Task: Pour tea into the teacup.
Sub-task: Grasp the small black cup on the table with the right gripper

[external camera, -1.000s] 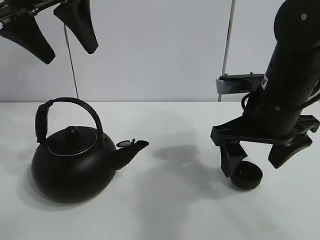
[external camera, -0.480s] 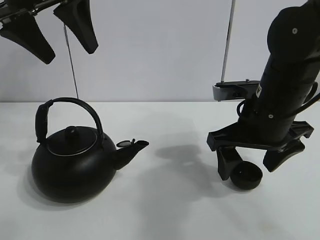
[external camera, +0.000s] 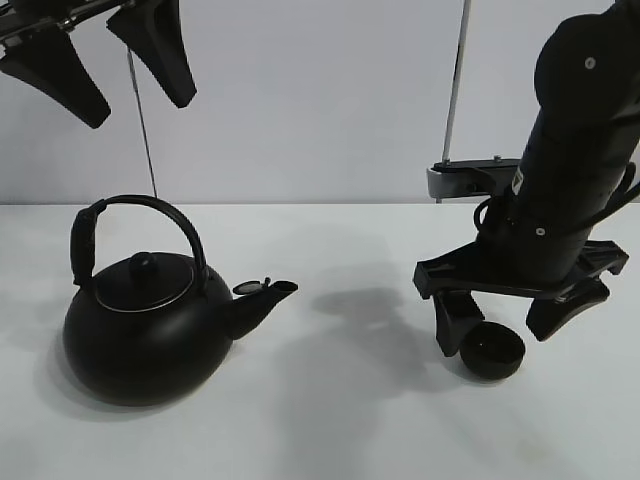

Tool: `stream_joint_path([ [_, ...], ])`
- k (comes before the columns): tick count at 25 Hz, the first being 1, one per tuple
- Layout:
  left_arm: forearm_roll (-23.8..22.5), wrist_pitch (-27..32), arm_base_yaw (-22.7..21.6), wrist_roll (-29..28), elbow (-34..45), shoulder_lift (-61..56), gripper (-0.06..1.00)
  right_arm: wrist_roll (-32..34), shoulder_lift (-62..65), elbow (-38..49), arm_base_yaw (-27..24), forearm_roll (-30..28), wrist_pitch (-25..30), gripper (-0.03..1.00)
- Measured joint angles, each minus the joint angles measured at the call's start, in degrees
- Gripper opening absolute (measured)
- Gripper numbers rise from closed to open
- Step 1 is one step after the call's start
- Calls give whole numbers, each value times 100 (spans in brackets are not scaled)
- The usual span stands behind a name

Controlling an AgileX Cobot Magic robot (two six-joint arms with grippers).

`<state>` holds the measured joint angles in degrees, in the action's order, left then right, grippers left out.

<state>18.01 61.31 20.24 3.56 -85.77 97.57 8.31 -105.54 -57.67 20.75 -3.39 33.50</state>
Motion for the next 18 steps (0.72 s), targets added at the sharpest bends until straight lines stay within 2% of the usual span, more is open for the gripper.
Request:
stream_joint_path([
  [14, 0, 0, 0, 0, 0, 0, 57, 65, -271, 0, 0, 50, 0, 59],
  [18, 0, 0, 0, 0, 0, 0, 57, 124, -271, 0, 0, 72, 0, 52],
])
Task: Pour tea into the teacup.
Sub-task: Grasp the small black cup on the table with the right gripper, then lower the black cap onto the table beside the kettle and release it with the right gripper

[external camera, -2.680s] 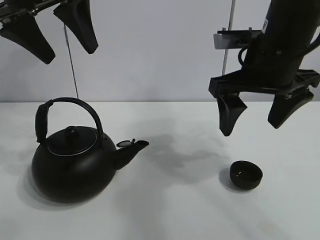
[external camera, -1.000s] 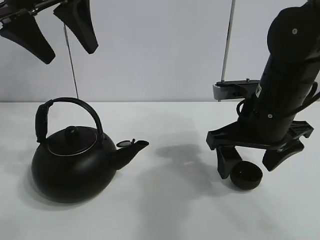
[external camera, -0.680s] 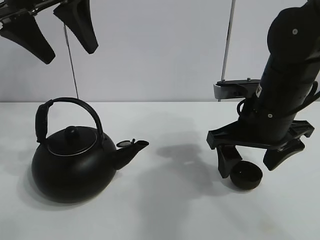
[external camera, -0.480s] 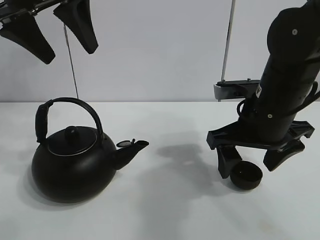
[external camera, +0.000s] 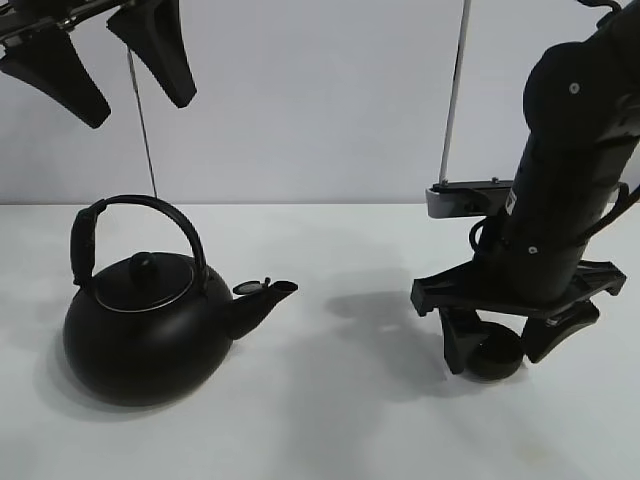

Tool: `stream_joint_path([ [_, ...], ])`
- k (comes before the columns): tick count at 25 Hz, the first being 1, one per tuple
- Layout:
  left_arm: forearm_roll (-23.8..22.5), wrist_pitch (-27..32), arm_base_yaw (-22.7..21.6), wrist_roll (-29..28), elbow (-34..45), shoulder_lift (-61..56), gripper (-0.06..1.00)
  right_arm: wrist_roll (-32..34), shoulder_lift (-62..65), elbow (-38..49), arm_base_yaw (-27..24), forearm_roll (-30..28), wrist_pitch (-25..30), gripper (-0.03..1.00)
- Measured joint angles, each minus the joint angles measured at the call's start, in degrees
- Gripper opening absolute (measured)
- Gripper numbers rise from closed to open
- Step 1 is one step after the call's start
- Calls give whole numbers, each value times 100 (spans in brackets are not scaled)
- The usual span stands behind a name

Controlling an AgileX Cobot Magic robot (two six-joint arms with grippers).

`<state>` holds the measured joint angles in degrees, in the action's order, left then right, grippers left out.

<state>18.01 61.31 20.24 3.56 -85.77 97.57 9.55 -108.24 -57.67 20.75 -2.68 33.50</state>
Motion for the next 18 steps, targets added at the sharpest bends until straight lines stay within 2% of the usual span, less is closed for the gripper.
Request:
stream_joint_path([
  [5, 0, 0, 0, 0, 0, 0, 57, 98, 0, 0, 0, -11, -10, 40],
  [11, 0, 0, 0, 0, 0, 0, 57, 111, 73, -45, 0, 34, 18, 40],
  [18, 0, 0, 0, 0, 0, 0, 57, -20, 169, -848, 0, 182, 552, 40],
])
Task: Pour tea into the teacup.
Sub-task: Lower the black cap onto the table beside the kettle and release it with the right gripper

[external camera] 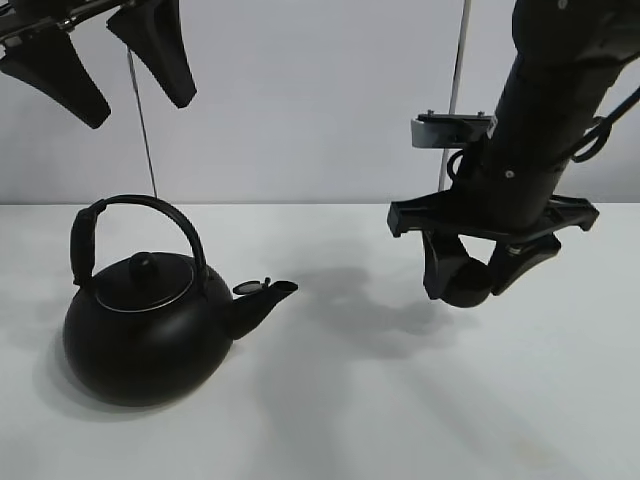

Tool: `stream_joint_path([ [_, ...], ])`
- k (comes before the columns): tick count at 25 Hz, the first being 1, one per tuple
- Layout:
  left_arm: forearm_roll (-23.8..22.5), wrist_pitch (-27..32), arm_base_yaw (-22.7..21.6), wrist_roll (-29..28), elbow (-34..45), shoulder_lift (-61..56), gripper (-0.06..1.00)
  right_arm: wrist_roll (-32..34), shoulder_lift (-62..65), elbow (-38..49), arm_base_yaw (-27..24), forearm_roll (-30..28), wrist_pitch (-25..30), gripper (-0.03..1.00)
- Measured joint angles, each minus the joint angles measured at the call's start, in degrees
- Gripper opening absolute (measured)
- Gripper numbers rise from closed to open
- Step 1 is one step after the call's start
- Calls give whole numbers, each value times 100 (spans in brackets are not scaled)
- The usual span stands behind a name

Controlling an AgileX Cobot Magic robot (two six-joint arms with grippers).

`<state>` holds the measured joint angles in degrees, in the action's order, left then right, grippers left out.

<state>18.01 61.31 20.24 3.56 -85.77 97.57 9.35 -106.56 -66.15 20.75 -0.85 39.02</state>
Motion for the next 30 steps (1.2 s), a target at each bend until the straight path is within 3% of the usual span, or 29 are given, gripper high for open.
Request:
stream_joint_path([
  [5, 0, 0, 0, 0, 0, 0, 57, -264, -52, -249, 103, 230, 51, 40],
  [16, 0, 0, 0, 0, 0, 0, 57, -317, -808, -820, 916, 283, 45, 40],
  [30, 0, -53, 0, 0, 0, 0, 57, -317, -1300, -1112, 997, 166, -54, 40],
])
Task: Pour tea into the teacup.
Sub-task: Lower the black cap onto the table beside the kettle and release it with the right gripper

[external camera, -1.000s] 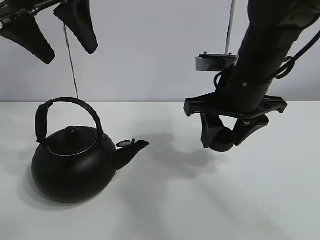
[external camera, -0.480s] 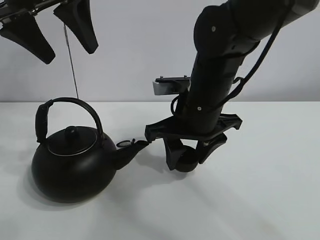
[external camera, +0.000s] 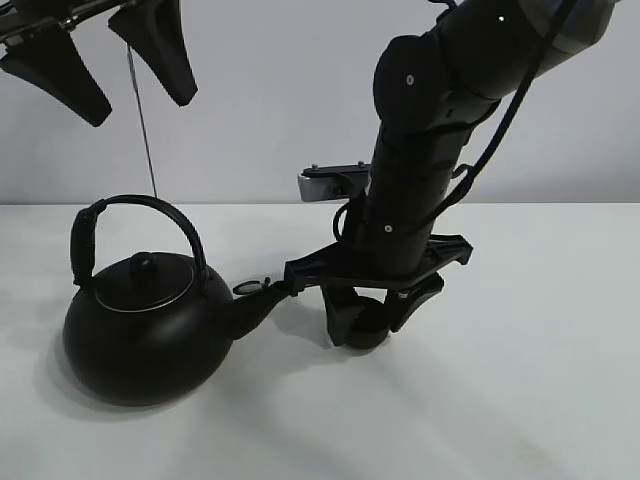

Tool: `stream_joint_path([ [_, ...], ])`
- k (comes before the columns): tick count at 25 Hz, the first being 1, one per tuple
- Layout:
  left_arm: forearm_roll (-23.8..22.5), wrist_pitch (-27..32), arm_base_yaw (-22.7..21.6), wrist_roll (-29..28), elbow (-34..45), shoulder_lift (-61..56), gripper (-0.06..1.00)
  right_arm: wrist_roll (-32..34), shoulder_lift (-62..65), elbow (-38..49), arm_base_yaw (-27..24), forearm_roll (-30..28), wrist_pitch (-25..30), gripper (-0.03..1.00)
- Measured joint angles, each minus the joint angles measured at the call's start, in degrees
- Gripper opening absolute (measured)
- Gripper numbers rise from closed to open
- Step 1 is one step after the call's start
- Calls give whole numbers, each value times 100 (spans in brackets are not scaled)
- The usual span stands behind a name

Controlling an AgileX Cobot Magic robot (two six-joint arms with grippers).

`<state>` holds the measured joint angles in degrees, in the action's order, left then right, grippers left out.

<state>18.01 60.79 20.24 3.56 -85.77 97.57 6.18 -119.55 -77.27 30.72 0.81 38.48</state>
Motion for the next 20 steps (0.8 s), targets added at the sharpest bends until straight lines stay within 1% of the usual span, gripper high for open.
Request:
stream_joint_path([
  [6, 0, -11, 0, 0, 0, 0, 57, 0, -7, 0, 0, 0, -32, 41],
  [9, 0, -17, 0, 0, 0, 0, 57, 0, -7, 0, 0, 0, -9, 51],
  [12, 0, -17, 0, 0, 0, 0, 57, 0, 63, -67, 0, -7, 242, 55],
  [16, 0, -35, 0, 0, 0, 0, 57, 13, 557, -187, -29, -20, 587, 58],
  [18, 0, -48, 0, 0, 0, 0, 57, 68, 908, -220, -164, -14, 732, 61],
  [20, 0, -54, 0, 0, 0, 0, 57, 158, 1212, -219, -405, -19, 972, 62],
])
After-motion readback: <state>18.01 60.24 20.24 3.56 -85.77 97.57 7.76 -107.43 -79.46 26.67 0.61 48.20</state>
